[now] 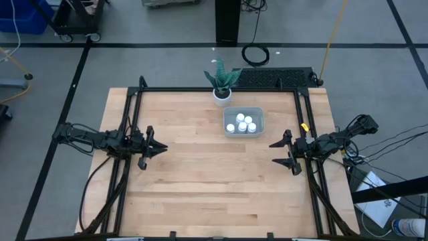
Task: Pick and place pill bottles into a basket
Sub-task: Return to Home Position
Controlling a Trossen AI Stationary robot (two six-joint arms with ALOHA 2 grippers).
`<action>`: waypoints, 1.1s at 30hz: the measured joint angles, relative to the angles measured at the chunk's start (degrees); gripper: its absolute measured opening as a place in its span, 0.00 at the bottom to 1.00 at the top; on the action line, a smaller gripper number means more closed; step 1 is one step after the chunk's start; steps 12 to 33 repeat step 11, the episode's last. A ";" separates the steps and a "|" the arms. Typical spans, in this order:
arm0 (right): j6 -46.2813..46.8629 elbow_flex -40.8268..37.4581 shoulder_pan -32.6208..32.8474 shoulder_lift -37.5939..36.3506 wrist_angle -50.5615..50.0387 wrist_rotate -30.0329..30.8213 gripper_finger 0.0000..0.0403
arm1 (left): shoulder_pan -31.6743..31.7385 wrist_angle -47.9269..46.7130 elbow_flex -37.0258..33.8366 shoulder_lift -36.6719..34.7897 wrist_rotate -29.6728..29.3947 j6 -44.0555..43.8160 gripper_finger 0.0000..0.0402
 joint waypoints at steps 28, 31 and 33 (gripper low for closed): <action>0.01 0.00 -0.01 0.01 0.00 0.01 0.70 | 0.00 -0.01 0.00 0.02 -0.01 -0.01 0.16; 0.01 0.00 -0.01 0.01 0.00 0.01 0.70 | 0.00 -0.01 0.00 0.02 -0.01 -0.01 0.16; 0.01 0.00 -0.01 0.01 0.00 0.01 0.70 | 0.00 -0.01 0.00 0.02 -0.01 -0.01 0.16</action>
